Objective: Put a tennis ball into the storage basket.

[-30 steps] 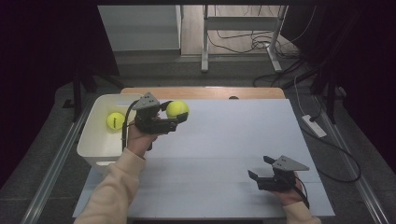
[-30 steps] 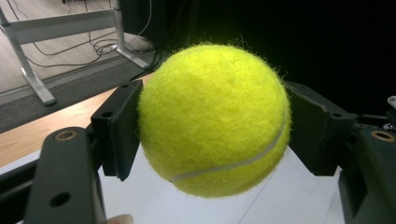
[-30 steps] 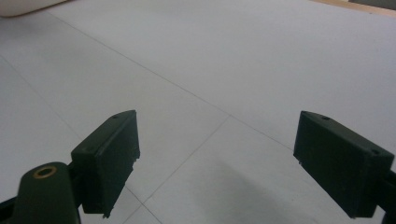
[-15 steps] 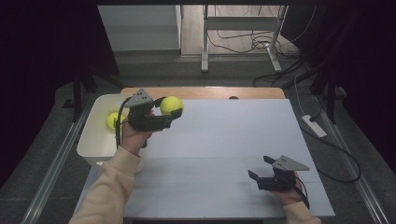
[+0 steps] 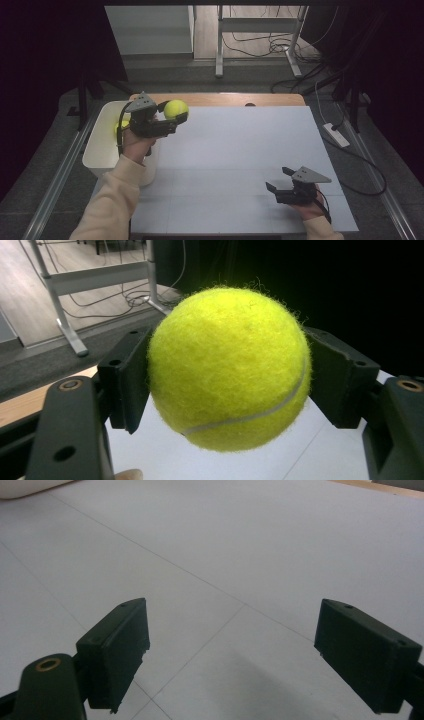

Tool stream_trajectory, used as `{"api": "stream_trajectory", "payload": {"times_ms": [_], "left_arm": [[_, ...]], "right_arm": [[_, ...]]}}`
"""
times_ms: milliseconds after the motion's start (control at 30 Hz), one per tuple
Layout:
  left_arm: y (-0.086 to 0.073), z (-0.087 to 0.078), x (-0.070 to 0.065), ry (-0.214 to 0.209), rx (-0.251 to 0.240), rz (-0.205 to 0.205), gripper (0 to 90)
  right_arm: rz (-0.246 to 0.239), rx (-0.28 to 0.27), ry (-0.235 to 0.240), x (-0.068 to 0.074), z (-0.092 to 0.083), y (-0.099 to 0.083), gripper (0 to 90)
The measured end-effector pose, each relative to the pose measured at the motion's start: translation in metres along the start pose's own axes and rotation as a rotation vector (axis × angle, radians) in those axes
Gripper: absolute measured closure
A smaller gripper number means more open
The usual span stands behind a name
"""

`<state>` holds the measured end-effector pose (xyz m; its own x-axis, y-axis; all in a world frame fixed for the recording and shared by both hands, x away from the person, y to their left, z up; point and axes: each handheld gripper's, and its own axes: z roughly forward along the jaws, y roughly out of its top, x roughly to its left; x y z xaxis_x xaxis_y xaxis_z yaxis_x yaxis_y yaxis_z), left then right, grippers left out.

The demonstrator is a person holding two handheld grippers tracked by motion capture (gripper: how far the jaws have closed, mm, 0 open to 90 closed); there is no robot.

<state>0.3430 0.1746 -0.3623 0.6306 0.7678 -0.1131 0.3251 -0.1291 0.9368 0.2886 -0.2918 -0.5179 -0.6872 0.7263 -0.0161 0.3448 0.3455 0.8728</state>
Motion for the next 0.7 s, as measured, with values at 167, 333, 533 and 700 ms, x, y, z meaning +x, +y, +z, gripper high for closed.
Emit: {"api": "stream_trajectory", "payload": {"times_ms": [167, 333, 533, 700], "left_arm": [[-0.001, -0.003, 0.003, 0.012, -0.001, -0.006, 27.3], [-0.001, -0.006, 0.005, 0.02, -0.008, -0.008, 27.3], [-0.002, -0.009, 0.01, 0.038, -0.009, -0.015, 27.2], [-0.005, -0.014, 0.016, 0.06, -0.009, -0.026, 27.2]], "right_arm": [[0.0, 0.004, -0.001, 0.0, 0.0, 0.0, 14.4], [-0.001, 0.005, -0.002, 0.0, 0.0, 0.0, 14.4], [-0.001, 0.006, -0.002, 0.0, 0.0, 0.0, 14.4], [-0.002, 0.007, -0.002, 0.0, 0.0, 0.0, 14.4]]}}
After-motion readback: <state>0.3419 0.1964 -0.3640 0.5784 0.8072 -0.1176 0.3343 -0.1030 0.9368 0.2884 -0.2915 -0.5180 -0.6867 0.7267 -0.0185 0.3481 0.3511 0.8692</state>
